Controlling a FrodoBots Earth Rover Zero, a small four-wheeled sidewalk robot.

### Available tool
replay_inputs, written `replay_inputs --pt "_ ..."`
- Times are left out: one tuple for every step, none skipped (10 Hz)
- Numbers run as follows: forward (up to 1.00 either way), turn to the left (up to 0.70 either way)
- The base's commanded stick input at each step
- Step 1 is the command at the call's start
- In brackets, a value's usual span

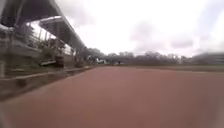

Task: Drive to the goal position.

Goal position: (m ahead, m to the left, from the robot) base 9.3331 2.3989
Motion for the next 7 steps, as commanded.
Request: replay_inputs --pt "0.70 0.01" --pt "0.70 0.01" --pt "0.70 0.01" --pt "0.70 0.01" --pt "0.70 0.01" --pt "0.70 0.01" --pt "0.70 0.01"
